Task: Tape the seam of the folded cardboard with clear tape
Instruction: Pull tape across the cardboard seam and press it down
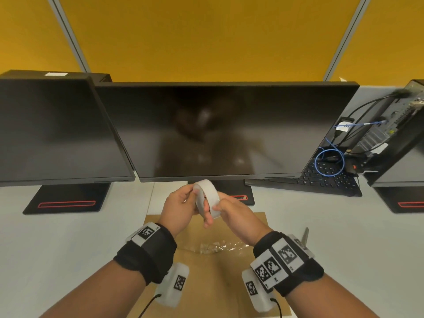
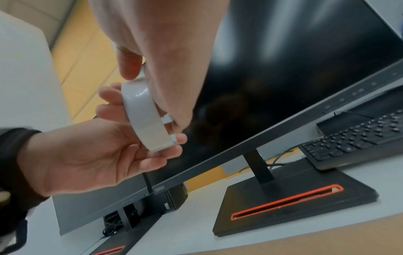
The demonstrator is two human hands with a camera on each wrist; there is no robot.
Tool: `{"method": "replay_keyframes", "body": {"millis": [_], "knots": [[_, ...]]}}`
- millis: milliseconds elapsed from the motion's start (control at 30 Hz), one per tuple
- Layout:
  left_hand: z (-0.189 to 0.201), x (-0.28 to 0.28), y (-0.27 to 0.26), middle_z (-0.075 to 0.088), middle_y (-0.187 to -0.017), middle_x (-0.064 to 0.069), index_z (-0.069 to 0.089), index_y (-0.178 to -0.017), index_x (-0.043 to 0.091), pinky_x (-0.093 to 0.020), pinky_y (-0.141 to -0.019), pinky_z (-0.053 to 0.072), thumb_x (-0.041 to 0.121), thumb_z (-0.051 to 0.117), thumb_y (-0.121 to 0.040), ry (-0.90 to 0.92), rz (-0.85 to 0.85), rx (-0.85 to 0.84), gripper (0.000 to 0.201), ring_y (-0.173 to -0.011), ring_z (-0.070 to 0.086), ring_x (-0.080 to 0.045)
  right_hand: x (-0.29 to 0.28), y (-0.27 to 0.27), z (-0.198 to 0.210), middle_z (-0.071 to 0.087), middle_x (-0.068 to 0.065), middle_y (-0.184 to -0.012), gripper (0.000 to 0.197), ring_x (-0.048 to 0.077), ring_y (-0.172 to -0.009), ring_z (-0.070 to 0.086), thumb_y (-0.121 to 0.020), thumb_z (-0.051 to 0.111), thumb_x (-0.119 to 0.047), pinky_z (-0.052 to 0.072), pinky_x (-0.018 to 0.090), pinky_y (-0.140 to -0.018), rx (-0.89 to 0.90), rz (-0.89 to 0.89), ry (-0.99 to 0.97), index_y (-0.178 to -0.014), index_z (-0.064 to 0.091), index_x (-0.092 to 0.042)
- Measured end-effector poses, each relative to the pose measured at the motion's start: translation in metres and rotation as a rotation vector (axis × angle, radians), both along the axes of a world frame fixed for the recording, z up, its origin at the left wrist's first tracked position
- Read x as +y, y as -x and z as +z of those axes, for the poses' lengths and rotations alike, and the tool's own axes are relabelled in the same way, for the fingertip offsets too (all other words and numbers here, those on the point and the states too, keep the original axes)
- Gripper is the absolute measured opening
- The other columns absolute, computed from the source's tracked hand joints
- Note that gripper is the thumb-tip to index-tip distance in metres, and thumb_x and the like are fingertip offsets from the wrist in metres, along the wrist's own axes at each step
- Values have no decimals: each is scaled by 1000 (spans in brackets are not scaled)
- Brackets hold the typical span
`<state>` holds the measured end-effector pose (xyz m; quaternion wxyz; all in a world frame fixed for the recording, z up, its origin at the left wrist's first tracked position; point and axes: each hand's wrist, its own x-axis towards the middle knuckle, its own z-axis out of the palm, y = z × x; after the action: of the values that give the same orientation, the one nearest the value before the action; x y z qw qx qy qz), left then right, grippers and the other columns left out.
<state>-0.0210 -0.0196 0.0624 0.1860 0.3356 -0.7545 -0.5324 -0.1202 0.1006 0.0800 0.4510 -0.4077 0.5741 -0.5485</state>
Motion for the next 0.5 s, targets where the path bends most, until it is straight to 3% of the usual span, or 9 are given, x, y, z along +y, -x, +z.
{"method": "replay_keyframes", "body": {"millis": [133,200,267,333,433,500], "knots": [[13,0,-1,47,-130,18,49,-132,35,-18,-99,36,12,51,-95,304,-142,-30,44,-117,43,0,2,-2,4,50,7,-67,25,14,-70,52,-88,30,-19,36,36,-100,39,46,-53,-90,54,-17],[18,-3,-1,58,-125,12,57,-124,36,-17,-95,40,11,51,-94,388,-159,-34,40,-114,51,-4,4,-2,5,51,6,-68,24,14,-72,53,-85,30,-16,36,42,-103,36,80,-55,-91,53,-17],[18,-5,-1,65,-116,6,63,-119,32,-20,-92,45,13,48,-95,362,-139,-47,34,-107,57,-9,5,-3,5,55,3,-69,24,15,-77,55,-82,32,-13,34,50,-106,47,98,-50,-92,54,-16],[17,-6,0,66,-113,6,65,-116,30,-22,-91,45,13,48,-96,290,-103,-39,31,-105,57,-10,7,-2,4,60,-3,-73,24,15,-88,58,-83,34,-17,32,51,-108,97,91,-62,-92,56,-16],[14,-9,1,66,-108,2,67,-111,28,-30,-92,51,11,48,-95,98,-23,11,30,-104,60,-14,11,1,7,61,-10,-76,29,16,-103,56,-88,31,-22,29,45,-112,135,70,-99,-94,59,-18],[11,-9,1,67,-106,0,67,-109,27,-33,-89,54,10,48,-95,13,-23,11,29,-102,62,-17,12,3,9,59,-8,-74,30,10,-98,56,-94,29,-14,30,39,-111,128,61,-122,-96,58,-20]]}}
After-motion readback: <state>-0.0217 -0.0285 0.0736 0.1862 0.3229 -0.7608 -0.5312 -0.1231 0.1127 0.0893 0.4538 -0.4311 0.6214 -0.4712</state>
